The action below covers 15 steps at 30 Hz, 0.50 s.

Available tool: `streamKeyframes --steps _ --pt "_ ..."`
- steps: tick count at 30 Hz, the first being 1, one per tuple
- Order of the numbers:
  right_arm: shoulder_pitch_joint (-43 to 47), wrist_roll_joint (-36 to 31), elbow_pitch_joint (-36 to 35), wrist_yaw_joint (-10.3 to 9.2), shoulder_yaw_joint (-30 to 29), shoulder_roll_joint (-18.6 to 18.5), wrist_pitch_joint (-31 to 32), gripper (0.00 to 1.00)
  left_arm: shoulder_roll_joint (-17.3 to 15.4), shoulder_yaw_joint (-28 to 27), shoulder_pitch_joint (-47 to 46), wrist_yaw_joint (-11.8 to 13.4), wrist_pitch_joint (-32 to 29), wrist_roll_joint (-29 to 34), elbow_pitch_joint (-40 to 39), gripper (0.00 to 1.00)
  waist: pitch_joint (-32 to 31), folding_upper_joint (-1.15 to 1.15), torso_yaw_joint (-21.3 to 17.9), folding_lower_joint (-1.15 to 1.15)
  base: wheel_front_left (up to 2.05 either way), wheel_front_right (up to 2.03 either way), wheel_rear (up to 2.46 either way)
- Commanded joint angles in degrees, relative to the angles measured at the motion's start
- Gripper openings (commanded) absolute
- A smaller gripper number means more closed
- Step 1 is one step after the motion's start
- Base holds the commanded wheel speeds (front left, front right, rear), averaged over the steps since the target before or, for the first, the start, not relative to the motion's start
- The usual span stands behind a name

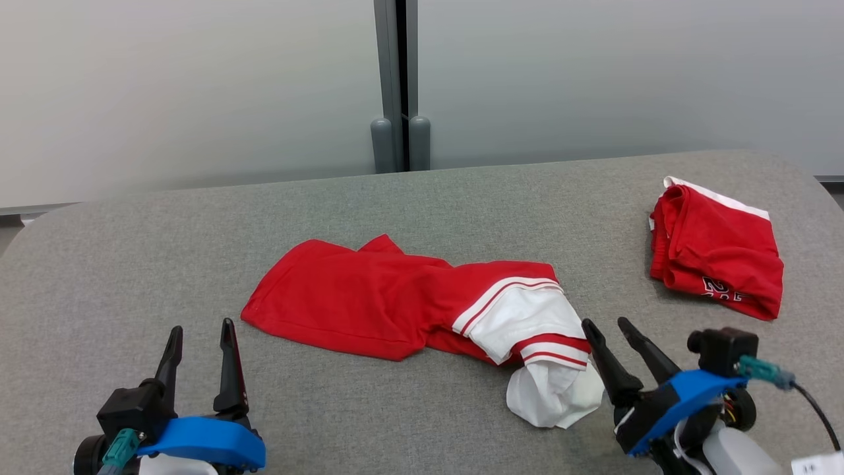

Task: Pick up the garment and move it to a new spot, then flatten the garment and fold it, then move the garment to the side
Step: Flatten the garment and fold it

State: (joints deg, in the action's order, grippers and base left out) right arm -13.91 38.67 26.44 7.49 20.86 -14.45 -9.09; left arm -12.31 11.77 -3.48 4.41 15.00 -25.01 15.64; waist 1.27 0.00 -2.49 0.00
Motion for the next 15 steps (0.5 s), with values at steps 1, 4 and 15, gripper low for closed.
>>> streamKeyframes --steps 1,4,15 --pt "-1.09 1.42 0.64 0.01 0.26 -0.22 1.43 1.0 0.04 -0.31 -0.85 -0.25 0.25 0.43 0.19 1.0 -0.05 0.0 -0.02 0.0 0.0 0.0 0.0" --pt "-2.93 6.43 2.3 0.01 1.37 -0.61 7.36 1.0 0.37 -0.45 -1.11 -0.59 0.25 0.84 0.78 1.0 -0.21 0.0 0.32 0.0 0.0 0.0 0.0" --pt "-5.6 15.43 4.64 0.02 1.28 -1.47 17.33 0.34 1.22 -1.18 -0.94 -1.21 0.25 1.58 2.3 1.0 -0.43 0.0 2.05 0.0 0.0 0.0 0.0"
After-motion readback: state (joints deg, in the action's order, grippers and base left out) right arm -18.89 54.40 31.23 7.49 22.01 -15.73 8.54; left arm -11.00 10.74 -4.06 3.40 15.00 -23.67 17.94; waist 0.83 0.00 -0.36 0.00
